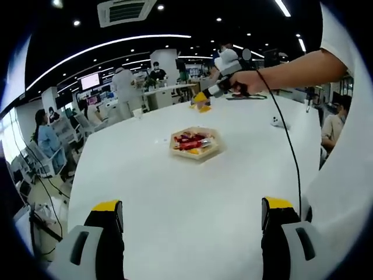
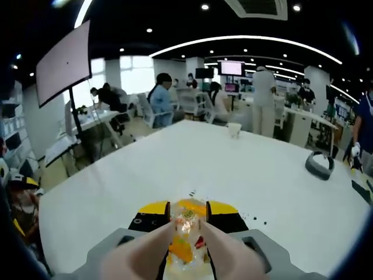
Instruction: Place the target food into the container with the food tongs after gripping and lifting it, then release it inside without dropping or visibly crushing the food.
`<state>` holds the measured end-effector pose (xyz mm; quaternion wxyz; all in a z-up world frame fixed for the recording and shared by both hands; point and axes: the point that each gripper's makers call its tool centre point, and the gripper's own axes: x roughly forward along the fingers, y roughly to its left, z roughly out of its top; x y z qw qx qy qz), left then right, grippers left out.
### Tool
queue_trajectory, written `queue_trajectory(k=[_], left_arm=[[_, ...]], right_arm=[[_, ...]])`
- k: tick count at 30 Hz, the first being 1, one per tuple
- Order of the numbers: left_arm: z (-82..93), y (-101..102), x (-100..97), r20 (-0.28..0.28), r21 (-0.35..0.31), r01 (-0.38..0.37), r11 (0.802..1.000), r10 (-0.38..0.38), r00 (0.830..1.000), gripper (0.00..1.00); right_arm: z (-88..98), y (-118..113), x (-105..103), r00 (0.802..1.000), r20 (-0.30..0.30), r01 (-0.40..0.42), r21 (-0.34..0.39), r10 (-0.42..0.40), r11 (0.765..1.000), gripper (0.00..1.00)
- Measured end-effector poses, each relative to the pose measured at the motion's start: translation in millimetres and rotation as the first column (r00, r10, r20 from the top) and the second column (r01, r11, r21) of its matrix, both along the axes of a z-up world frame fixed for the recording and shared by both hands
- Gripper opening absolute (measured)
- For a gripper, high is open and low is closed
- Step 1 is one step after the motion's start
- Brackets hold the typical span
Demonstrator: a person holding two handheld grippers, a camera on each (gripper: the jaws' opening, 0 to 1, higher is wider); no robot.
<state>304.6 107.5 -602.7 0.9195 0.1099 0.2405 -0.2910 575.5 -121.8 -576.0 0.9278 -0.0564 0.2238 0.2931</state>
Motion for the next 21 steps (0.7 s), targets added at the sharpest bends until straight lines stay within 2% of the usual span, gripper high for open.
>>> queue_trajectory(k=[14,21], left_arm=[[-8.7,18,-7.7,-0.019,0.031,-0.068,0.997,0.069,0.997,0.99],[-2.2,28,-3.7,-0.004,0.023,-0.100,0.995,0.100,0.995,0.99]], right_arm=[[-14.9,5,10,1.000,-0.026,0.006,-0.005,-0.006,1.000,0.24],[-20.9,6,14,0.999,-0.035,0.020,-0.004,-0.020,1.000,0.24]])
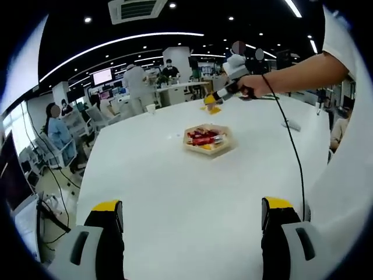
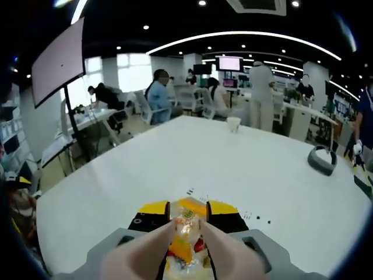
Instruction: Place the target food into the container with the food tongs after gripping and lifting it, then release it inside without dropping or visibly crushing the food.
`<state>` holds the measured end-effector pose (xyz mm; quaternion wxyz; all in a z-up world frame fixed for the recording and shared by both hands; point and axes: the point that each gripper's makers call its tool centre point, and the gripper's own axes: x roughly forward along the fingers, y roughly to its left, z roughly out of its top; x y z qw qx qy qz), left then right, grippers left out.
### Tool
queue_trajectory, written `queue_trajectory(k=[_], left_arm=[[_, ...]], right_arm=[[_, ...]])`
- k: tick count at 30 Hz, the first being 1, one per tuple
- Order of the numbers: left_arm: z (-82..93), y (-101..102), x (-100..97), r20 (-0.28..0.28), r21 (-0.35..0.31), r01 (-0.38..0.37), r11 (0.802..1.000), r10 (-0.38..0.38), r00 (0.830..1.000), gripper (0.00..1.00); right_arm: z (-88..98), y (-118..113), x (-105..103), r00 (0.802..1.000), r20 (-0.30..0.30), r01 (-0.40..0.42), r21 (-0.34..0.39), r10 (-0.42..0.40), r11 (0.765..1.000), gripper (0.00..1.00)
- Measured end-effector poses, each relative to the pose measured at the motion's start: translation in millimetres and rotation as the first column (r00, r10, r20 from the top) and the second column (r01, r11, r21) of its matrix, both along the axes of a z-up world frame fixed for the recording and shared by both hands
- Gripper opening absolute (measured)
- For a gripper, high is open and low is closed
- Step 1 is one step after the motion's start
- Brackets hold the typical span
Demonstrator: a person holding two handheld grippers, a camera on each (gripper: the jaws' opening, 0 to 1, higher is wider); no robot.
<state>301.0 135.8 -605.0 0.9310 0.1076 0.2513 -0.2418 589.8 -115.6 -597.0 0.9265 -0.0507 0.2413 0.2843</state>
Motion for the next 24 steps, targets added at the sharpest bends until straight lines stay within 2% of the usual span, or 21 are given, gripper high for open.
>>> queue_trajectory(k=[24], left_arm=[[-3.3,-0.3,-7.2,-0.008,0.010,0.001,1.000,-0.001,1.000,0.99]], right_arm=[[-4.7,-9.6,-1.5,1.000,-0.002,0.007,-0.033,-0.007,0.999,0.24]])
